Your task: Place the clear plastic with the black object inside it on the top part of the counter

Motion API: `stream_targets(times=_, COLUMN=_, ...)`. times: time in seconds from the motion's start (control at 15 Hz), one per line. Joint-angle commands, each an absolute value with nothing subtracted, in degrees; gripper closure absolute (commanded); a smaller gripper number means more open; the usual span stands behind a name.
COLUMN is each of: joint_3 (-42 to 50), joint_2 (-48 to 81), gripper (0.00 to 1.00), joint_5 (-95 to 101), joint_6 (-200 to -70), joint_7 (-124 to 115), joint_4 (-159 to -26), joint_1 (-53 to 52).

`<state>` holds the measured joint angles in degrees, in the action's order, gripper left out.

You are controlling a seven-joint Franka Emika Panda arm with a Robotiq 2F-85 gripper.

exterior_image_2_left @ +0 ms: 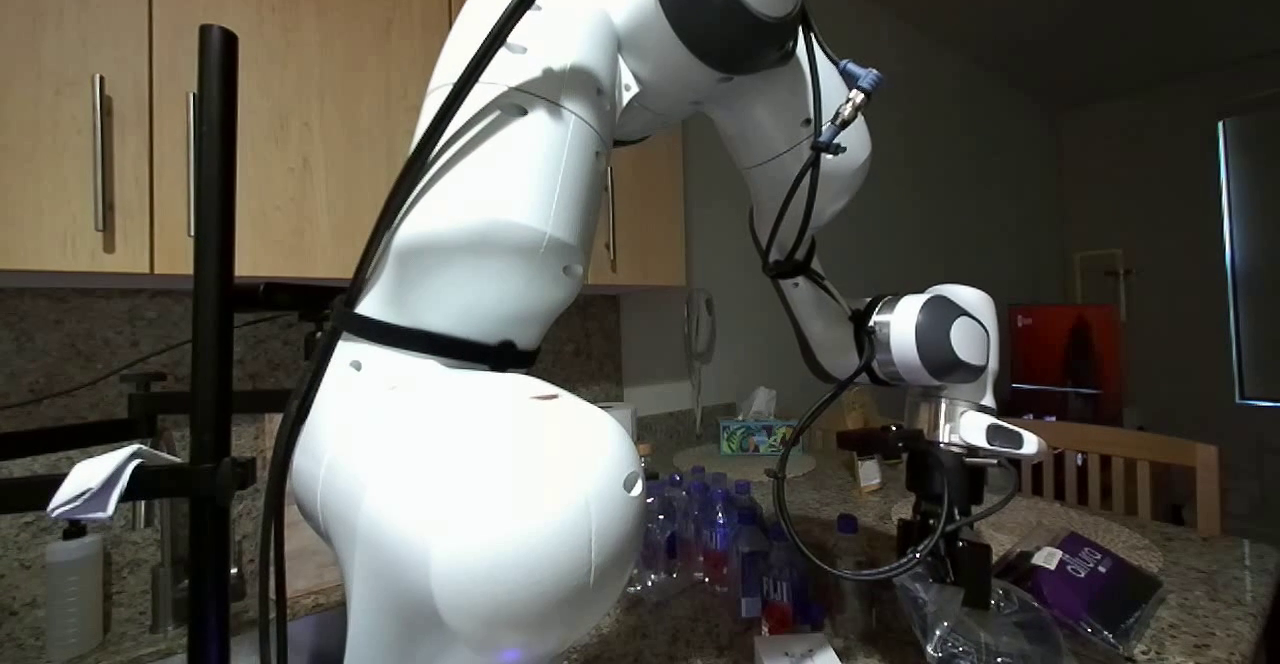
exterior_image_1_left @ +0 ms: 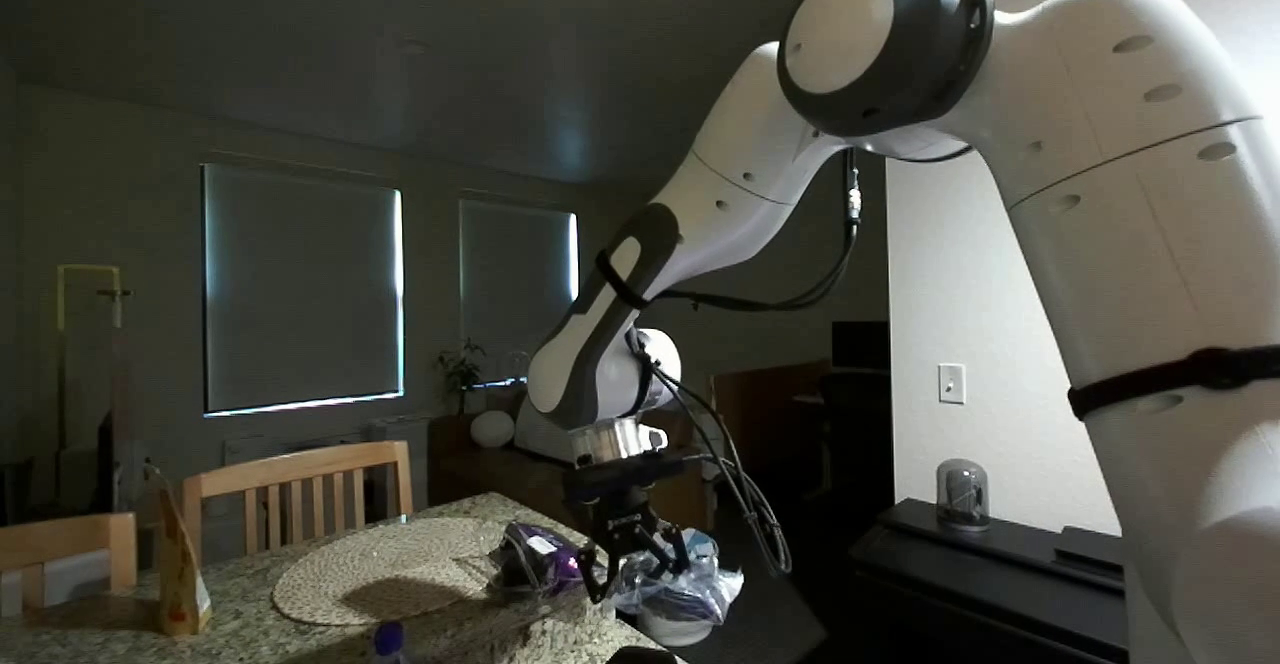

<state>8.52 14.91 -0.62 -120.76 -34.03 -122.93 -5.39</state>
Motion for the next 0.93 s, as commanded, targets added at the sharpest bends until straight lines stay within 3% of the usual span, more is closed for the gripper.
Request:
stream_targets(times=0.0, joint_3=7.97, joint_2=13.93, gripper=0.95, joint_5=5.10, joint_6=-124.14, joint_7=-40.19, joint_4=-121.40, joint_1=-5.72)
stream_targets(times=0.47, joint_3=6.12, joint_2=21.07, gripper=0.95, joint_5=22.35, joint_6=-126.83, joint_7=-58.02, joint_4=-105.00, joint_1=-11.52)
stream_targets(times=0.87, joint_3=3.77, joint_2=26.04, gripper=0.95, joint_5=20.61, joint_6=-127.60, joint_7=-55.21, joint_4=-97.59, joint_1=-12.92)
